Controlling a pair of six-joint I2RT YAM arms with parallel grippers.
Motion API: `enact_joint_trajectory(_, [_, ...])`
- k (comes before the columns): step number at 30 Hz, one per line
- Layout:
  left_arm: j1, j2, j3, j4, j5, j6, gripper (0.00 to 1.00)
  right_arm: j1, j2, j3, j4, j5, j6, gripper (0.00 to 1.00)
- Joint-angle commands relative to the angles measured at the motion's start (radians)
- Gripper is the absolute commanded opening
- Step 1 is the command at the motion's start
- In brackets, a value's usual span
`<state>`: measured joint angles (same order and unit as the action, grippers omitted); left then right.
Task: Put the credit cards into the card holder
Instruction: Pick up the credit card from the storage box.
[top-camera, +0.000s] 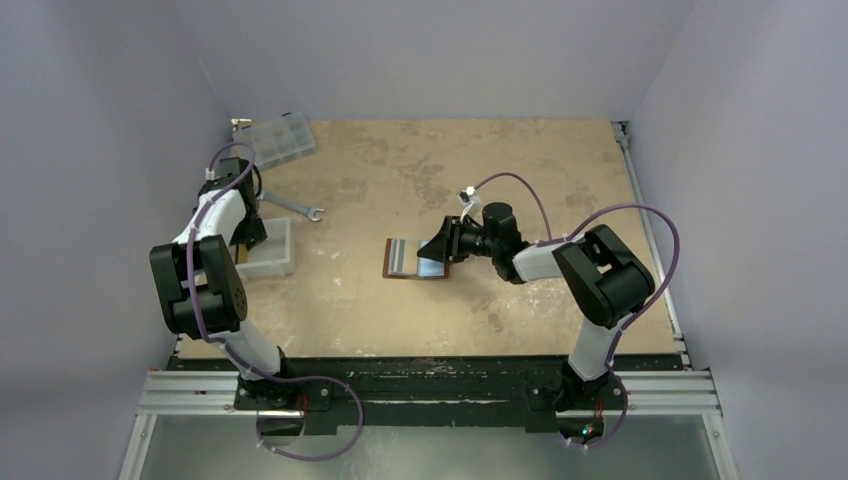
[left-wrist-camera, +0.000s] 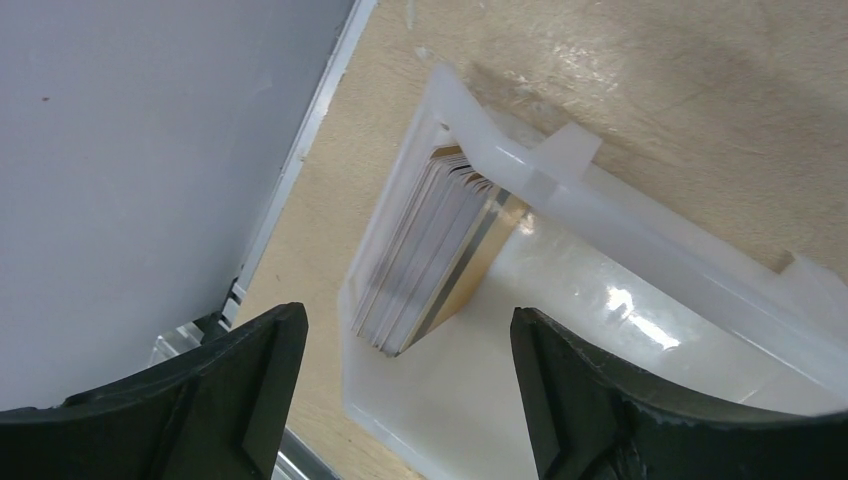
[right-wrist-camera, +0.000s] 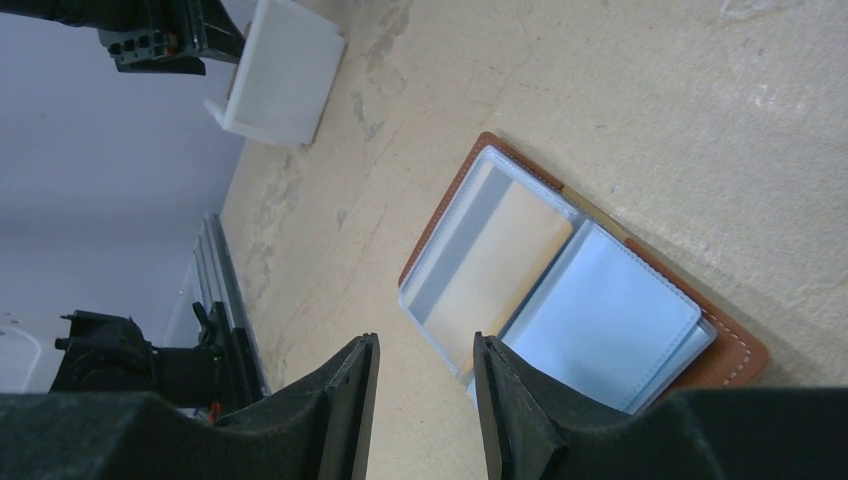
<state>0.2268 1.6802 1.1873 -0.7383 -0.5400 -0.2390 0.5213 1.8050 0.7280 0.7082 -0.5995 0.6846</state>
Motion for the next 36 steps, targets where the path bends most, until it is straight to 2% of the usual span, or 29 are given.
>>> enact_joint_trajectory(1, [0.004,-0.034,-0.006,0.009,-0.078,0.009,0.78,0.002,-0.010,-0.011,0.101,-0.056,0.040,0.47])
enact_joint_trajectory(8, [0.004,0.003,0.001,0.011,-0.080,0.008,0.72,-0.001,-0.016,-0.016,0.112,-0.070,0.051,0.47])
enact_joint_trajectory(13, [0.004,0.031,0.005,0.002,-0.085,-0.006,0.62,-0.003,-0.015,-0.016,0.114,-0.074,0.053,0.47])
enact_joint_trajectory(17, [0.004,0.016,0.003,0.005,-0.088,-0.005,0.59,-0.003,-0.010,-0.016,0.118,-0.079,0.057,0.47])
enact_joint_trajectory(24, [0.004,0.006,0.018,-0.005,-0.101,-0.003,0.38,-0.002,-0.008,-0.016,0.123,-0.084,0.061,0.47])
enact_joint_trajectory(29, [0.004,0.012,0.026,-0.010,-0.105,-0.001,0.28,-0.002,-0.003,-0.014,0.127,-0.090,0.066,0.48])
enact_joint_trajectory(31, [0.004,0.014,0.029,-0.011,-0.082,0.002,0.32,-0.003,-0.001,-0.013,0.127,-0.092,0.066,0.47])
enact_joint_trajectory(34, [0.004,0.018,0.031,-0.014,-0.013,0.009,0.50,-0.002,0.003,-0.012,0.132,-0.094,0.069,0.47])
enact_joint_trajectory(36, [0.004,0.024,0.028,-0.009,-0.013,0.009,0.56,-0.002,0.008,-0.012,0.135,-0.094,0.071,0.47])
